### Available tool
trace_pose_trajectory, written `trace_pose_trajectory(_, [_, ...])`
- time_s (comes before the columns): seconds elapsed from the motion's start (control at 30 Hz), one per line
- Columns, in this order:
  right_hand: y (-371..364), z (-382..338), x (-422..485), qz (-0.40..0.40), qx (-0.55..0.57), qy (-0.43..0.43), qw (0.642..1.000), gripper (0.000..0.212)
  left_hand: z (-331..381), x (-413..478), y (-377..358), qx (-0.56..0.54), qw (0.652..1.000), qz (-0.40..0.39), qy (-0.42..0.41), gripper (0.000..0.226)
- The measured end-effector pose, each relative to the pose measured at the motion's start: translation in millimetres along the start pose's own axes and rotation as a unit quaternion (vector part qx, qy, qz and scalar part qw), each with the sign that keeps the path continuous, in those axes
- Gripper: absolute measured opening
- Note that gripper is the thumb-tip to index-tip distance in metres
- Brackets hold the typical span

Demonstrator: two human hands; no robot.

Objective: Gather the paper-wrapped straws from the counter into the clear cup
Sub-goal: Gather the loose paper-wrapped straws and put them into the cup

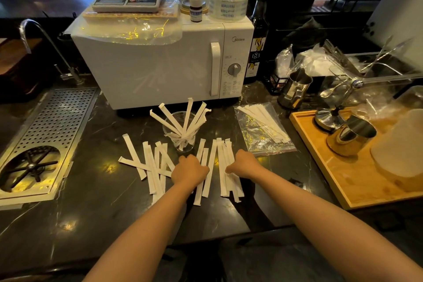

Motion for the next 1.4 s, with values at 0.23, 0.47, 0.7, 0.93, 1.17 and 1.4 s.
trace_pose_trajectory(0.23, [-6,-10,1,-0.015,-0.011,0.014,1.000,0.023,9,-1,-4,-0.022,1.000,-0.015,-0.011,0.034])
trace_pose_trajectory(0.47, [-14,-15,1,-0.034,0.032,0.013,0.999,0.019,19,0,-10,-0.063,0.997,-0.028,-0.032,0.039])
trace_pose_trajectory(0.7, [-17,-16,1,-0.041,0.081,0.014,0.996,0.013,27,0,-14,-0.051,0.997,-0.032,-0.044,0.044])
trace_pose_trajectory(0.93, [-17,-16,2,-0.061,0.165,0.020,0.984,0.012,35,0,-19,-0.034,0.997,-0.035,-0.062,0.039])
trace_pose_trajectory(1.17, [-18,-15,-6,-0.099,0.195,0.037,0.975,0.022,42,-2,-23,0.031,0.997,-0.028,-0.065,0.043])
trace_pose_trajectory(1.4, [-14,-15,-6,-0.110,0.137,0.059,0.983,0.030,46,-4,-27,0.109,0.991,0.013,-0.079,0.043])
Point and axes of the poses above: each hand's wrist, its own x-axis towards the middle knuckle, its own y-axis out of the back of the hand, z = x × y, the point moved 7 cm from there along x, towards the middle knuckle, and after that the axes turned 10 degrees about -z, right-handed, at the moved point
